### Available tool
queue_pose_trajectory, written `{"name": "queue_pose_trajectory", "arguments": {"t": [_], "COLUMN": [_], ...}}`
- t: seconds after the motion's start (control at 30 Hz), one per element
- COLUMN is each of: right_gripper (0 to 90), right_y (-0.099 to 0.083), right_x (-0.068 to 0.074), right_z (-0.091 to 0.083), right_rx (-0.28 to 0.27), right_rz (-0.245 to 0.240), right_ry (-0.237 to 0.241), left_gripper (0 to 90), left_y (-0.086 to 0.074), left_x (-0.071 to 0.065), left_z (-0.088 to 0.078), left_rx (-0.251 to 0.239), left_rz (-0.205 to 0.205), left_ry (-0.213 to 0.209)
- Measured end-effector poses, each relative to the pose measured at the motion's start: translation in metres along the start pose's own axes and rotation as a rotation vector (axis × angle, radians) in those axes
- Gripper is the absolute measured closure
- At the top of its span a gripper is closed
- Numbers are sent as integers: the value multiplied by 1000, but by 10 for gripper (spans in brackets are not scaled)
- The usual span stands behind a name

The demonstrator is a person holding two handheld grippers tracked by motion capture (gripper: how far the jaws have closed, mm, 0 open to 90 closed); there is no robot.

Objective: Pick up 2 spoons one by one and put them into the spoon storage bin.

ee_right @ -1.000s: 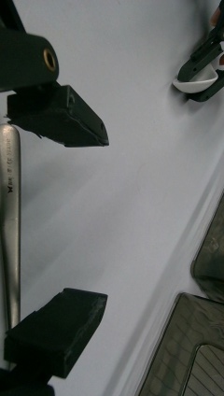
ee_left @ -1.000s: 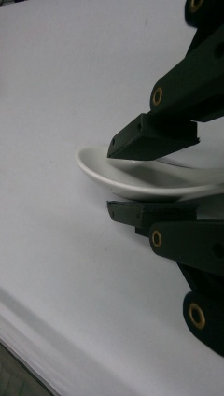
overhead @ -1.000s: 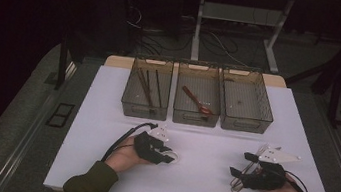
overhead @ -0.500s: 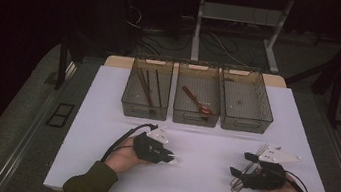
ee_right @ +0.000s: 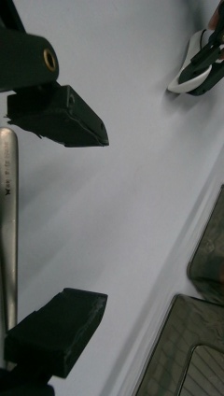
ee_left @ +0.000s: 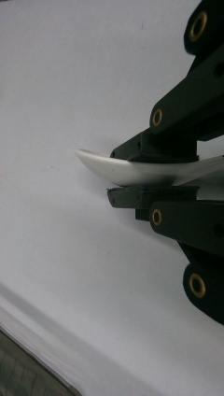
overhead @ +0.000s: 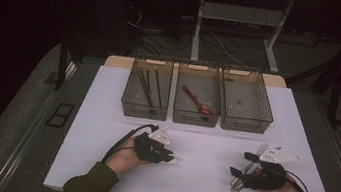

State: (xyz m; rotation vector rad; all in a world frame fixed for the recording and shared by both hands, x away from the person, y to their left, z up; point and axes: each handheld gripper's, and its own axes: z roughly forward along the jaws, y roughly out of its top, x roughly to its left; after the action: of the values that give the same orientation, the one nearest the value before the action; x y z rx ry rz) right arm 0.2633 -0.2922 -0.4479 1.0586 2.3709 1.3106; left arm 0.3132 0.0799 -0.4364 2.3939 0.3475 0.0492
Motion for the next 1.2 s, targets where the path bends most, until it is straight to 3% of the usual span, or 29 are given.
{"name": "queue_pose_trajectory", "arguments": {"t": [0.23, 0.43, 0.77, 1.2], "right_gripper": [186, 186, 186, 186], "right_y": [1, 1, 1, 1], "right_x": [4, 5, 4, 4], "right_z": [2, -1, -3, -3], "right_rx": [-25, -47, -57, -55], "right_rz": [-18, -1, 11, 13], "right_ry": [12, 14, 8, 7], "left_gripper": [795, 795, 795, 795], "left_y": [6, 17, 44, 86], "left_x": [1, 7, 17, 44], "left_z": [-6, -13, -22, -31], "left_rx": [-37, -83, -145, -171], "left_rz": [-36, -60, -48, -6], "left_ry": [3, 0, 20, 62]}}
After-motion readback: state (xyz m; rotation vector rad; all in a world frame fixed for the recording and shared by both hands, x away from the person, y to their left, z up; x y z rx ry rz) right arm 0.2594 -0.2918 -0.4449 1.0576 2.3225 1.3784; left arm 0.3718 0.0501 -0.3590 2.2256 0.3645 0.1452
